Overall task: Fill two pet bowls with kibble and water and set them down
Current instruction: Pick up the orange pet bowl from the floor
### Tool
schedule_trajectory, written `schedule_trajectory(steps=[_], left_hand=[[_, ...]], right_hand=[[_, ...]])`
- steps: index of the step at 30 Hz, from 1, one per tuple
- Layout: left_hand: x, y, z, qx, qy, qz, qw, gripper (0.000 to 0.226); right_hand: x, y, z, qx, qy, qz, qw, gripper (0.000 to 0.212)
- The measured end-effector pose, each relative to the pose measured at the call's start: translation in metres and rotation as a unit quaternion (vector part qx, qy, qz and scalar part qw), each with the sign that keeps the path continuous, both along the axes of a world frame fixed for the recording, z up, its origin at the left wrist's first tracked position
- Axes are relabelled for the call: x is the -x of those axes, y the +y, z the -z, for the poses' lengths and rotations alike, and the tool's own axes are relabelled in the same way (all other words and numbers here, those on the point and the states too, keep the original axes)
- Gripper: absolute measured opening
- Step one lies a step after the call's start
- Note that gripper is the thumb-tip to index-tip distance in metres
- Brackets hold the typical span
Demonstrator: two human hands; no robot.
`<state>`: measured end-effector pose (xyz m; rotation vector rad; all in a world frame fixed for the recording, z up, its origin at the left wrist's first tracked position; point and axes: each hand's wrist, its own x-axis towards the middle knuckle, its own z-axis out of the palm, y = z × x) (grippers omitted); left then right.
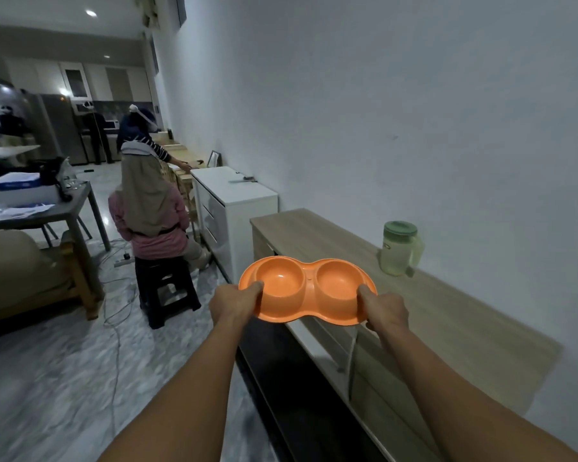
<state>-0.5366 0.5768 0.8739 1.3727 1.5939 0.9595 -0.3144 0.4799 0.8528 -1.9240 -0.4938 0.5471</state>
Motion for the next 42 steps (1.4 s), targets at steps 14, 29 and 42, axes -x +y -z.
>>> schedule_trajectory(steps=[14,29,42], left_hand=[[-0.023,0.281,-0.002,0.008,0.006,0.016,1.0,0.044],[-0.107,0.499,0.031,0.026,0.073,0.253,0.964,0.049],[-0.234,0.597,0.097,0.077,0.156,0.377,0.91,0.053]], right_hand=[[-0.019,0.273,0.002,-0.002,0.004,0.027,1.0,0.047],[-0.039,0.407,0.066,0.042,0.065,0.245,0.966,0.083],[-0.098,0.466,0.121,0.114,0.091,0.379,0.914,0.052]])
